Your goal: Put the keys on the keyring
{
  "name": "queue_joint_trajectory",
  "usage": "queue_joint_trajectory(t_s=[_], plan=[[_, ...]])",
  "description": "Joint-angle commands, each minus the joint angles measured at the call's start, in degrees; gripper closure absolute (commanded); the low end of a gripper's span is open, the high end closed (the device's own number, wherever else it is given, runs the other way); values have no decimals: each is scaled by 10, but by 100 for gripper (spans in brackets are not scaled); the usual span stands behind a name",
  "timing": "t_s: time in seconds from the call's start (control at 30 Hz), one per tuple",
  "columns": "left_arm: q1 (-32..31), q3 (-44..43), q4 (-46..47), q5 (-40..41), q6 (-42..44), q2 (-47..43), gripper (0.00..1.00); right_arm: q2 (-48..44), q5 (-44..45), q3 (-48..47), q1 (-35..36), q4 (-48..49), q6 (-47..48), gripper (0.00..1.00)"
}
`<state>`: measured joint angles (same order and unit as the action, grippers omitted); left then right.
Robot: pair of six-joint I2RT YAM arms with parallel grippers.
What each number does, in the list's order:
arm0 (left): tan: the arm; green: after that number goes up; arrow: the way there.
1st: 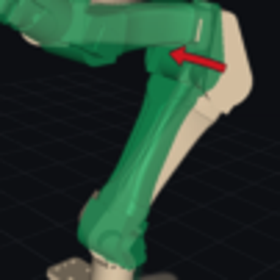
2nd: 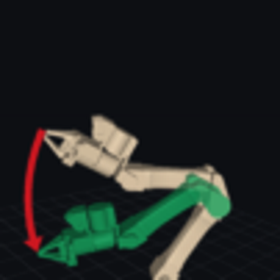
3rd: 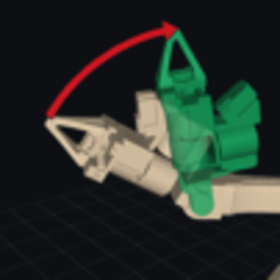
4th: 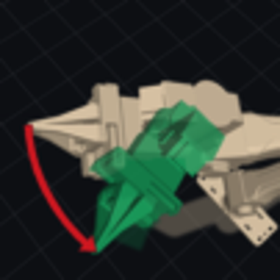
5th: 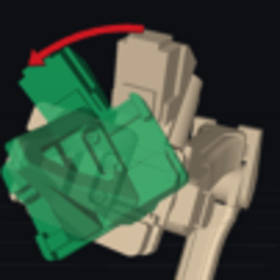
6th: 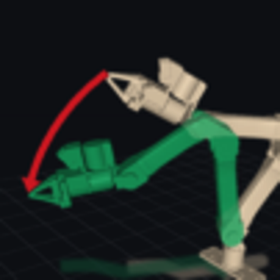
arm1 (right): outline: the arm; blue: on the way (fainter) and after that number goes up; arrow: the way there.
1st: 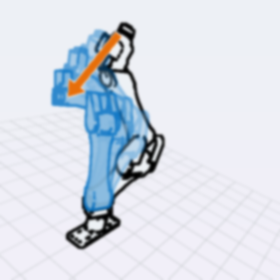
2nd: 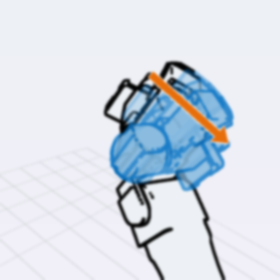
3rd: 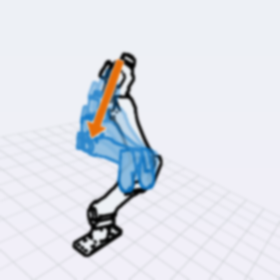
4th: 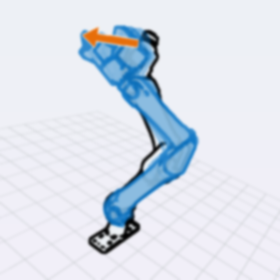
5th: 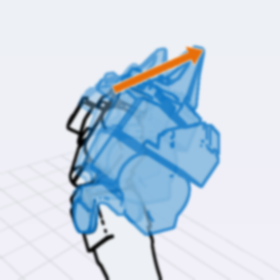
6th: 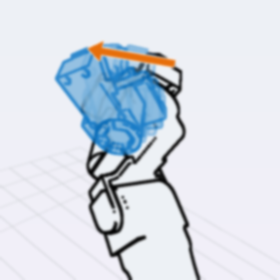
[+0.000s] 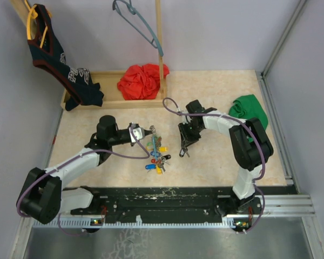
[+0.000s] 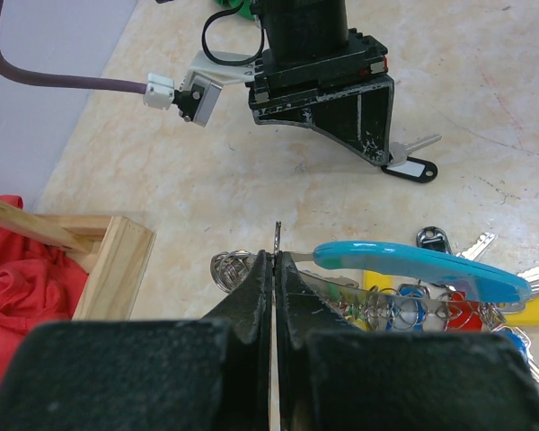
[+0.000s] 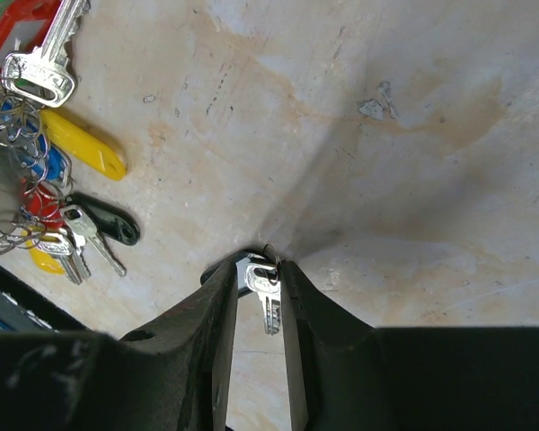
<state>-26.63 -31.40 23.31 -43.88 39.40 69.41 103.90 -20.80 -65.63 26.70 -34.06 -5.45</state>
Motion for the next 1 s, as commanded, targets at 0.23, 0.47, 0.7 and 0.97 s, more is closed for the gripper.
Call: queue_joint_trajectory(t_s=[0.23,0.47,0.7,0.97], plan=[[-2,-2,17,-9,-3,-9,100,3,-28,-26,-4,-2,14,81],[-2,-3,17,-9,-3,-8,100,12,-22,-27,-4,-3,16,82],[-2,-3,17,-9,-5,-7,100,16,-13,-24,-4,-3,17,87],[-2,-4,18,-11,-5,-7,100,13,-5,-21,-2,1,24,99]])
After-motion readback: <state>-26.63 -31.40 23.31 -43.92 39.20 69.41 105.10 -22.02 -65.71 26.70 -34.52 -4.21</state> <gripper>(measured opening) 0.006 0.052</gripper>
